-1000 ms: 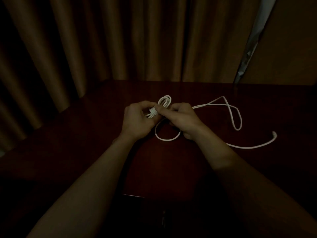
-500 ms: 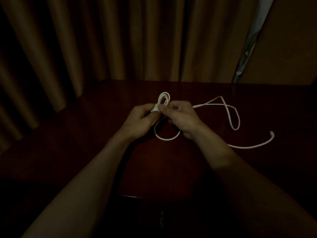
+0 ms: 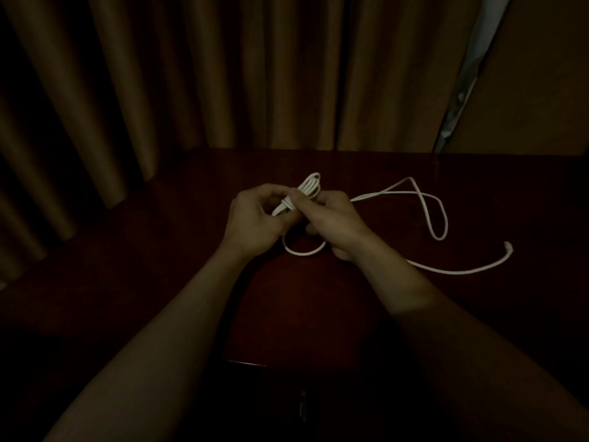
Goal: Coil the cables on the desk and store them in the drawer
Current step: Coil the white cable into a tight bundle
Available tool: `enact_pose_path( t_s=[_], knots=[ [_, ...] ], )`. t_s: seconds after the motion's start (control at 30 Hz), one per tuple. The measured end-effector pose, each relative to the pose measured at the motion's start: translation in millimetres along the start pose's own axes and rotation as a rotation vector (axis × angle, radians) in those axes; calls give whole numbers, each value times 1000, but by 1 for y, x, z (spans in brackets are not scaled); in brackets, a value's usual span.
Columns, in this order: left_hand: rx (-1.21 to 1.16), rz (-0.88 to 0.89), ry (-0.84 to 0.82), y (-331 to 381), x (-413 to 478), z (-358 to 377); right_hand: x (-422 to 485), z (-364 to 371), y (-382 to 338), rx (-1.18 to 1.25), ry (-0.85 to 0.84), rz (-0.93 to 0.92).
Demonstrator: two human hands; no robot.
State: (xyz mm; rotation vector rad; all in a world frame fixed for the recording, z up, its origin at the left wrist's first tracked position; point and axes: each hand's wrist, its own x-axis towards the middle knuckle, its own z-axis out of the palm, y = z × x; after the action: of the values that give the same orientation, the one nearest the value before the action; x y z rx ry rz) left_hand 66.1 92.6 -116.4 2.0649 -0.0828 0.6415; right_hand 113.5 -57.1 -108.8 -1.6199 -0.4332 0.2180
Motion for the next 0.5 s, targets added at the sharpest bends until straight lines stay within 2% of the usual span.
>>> enact_pose_path(
  t_s=[0.2, 0.33, 0.5],
  knots=[
    [-3, 14, -30, 1, 1, 1, 4, -3, -1, 64, 39, -19],
    [31, 21, -32, -4, 1, 1, 3, -3, -2, 94, -2, -63],
    [-54, -44, -186, 3, 1, -1, 2, -10, -4, 45, -84, -107]
  ],
)
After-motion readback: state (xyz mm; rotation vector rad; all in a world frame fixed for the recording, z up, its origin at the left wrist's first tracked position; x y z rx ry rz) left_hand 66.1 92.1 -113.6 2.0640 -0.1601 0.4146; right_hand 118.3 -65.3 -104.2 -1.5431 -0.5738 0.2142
